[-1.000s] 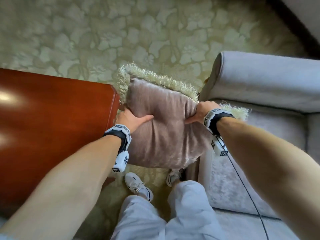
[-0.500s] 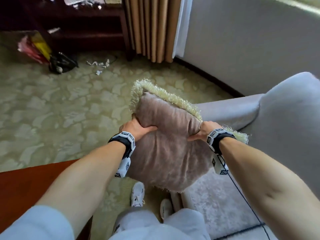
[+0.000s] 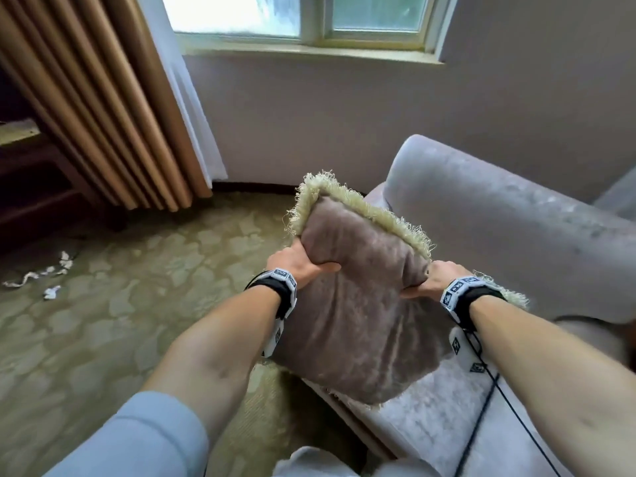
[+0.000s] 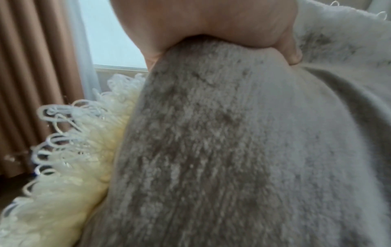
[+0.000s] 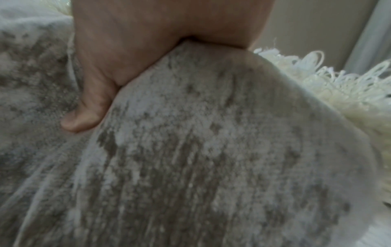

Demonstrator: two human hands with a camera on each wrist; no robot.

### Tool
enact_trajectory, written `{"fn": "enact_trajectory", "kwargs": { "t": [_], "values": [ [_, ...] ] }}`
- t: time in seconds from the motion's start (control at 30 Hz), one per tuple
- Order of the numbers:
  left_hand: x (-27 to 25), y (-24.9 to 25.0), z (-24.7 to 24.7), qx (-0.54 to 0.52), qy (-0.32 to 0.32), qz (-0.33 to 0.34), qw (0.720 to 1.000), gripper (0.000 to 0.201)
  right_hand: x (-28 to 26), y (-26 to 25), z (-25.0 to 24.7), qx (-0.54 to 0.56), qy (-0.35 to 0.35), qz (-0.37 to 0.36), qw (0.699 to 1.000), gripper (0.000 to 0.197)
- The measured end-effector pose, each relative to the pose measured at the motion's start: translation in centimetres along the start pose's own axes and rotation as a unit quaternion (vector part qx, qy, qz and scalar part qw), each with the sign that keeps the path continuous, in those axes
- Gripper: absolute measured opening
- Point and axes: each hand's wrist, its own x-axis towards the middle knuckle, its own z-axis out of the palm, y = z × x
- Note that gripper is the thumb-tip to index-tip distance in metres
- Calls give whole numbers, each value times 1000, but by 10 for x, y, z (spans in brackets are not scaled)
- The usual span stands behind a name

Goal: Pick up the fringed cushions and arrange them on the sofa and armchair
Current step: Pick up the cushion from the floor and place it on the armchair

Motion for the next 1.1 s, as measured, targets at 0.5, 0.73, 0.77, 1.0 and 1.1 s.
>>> {"fn": "enact_trajectory", "kwargs": {
  "t": [0.5, 0.73, 0.77, 1.0, 1.1],
  "values": [
    [64, 214, 47, -36, -14, 176, 984, 121, 34, 191, -9, 106, 6, 139, 985, 89],
    [97, 279, 82, 12, -36, 206, 978, 135, 56, 246, 4, 134, -6, 178, 975, 90],
    [106, 283, 88, 19, -45, 202, 978, 136, 60, 251, 6, 139, -8, 181, 974, 90],
    [148, 325, 101, 95, -90, 251, 959, 124, 86, 266, 23, 173, -32, 228, 958, 84],
    [168, 349, 108, 128, -103, 278, 946, 112, 97, 272, 32, 203, -46, 254, 944, 81]
  ]
}}
